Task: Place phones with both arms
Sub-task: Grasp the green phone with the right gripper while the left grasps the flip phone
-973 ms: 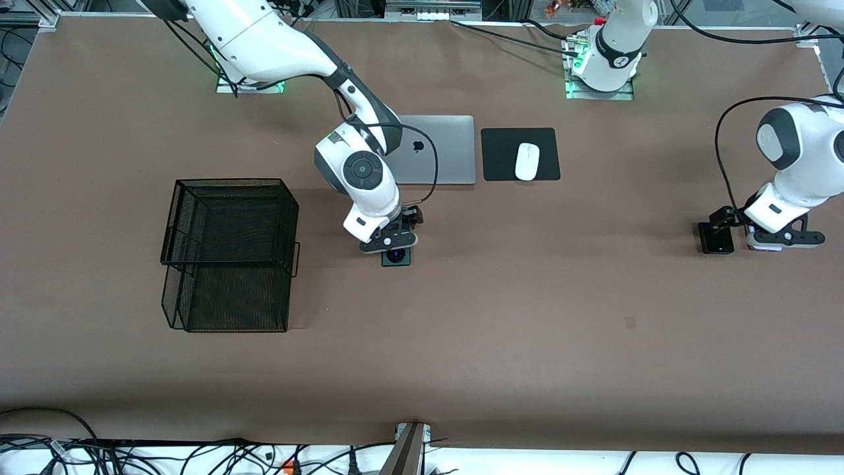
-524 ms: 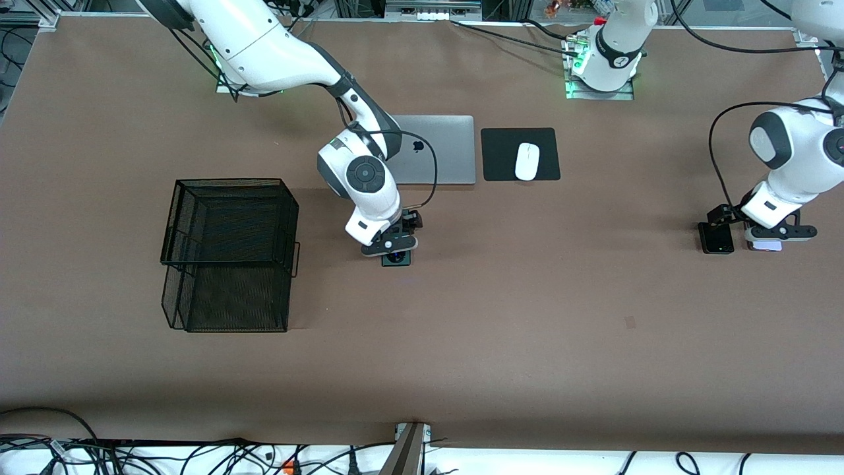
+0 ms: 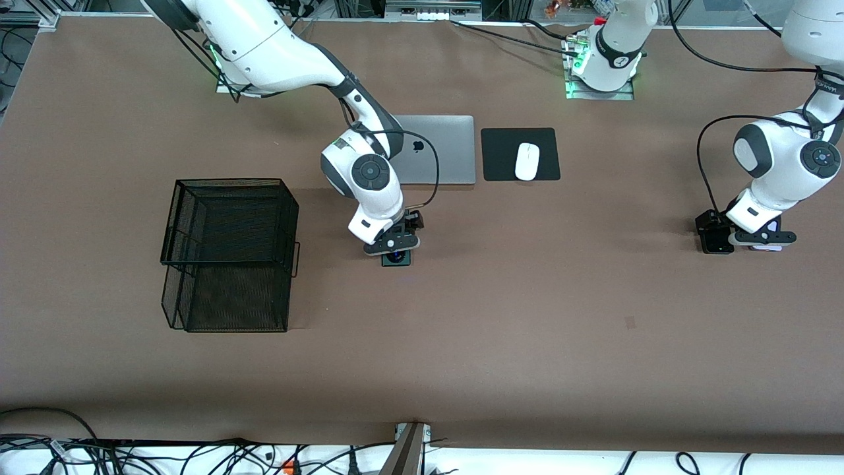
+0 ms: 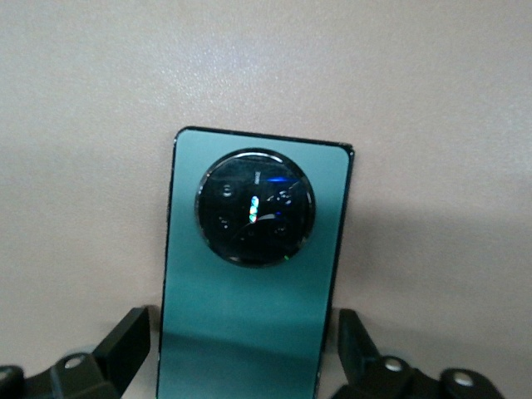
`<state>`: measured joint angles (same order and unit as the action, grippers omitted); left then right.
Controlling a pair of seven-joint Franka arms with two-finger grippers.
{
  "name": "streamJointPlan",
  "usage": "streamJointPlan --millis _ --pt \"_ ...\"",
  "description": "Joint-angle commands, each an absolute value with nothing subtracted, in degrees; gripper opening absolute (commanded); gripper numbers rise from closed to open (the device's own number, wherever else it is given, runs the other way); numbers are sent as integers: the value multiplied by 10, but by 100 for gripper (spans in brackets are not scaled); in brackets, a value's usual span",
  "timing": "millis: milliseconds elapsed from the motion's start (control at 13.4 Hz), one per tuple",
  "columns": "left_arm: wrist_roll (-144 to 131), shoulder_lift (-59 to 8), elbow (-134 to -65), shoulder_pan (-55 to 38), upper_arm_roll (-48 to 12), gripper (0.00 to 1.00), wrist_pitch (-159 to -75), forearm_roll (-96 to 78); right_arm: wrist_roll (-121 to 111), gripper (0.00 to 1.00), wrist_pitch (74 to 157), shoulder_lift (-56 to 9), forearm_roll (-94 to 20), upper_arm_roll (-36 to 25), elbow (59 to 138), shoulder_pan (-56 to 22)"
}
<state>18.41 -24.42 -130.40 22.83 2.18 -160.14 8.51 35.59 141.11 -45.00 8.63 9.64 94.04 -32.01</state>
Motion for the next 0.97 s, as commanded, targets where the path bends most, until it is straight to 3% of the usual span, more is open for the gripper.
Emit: streamJointPlan --millis 0,75,150,224,299,599,898 --pt "195 -259 -1298 241 13 100 -1623 94 368 98 1431 -459 103 91 939 -327" --pt "195 -263 -1298 241 13 100 -1624 94 368 87 1432 -460 113 90 939 -327" --pt "195 -265 -1298 241 13 100 -1624 94 367 62 1432 -460 118 89 939 -326" --pt "196 -265 -1297 243 9 100 -1624 94 367 31 1432 -459 118 89 938 -326" --pt "199 -267 -1297 252 -1 100 -1624 93 367 12 1431 -459 118 86 938 -326" --pt "214 -286 -1281 324 -61 100 -1624 93 363 0 1408 -422 120 68 933 -326" --pt "215 -289 -1278 326 -63 100 -1624 93 372 0 1327 -348 115 37 910 -324"
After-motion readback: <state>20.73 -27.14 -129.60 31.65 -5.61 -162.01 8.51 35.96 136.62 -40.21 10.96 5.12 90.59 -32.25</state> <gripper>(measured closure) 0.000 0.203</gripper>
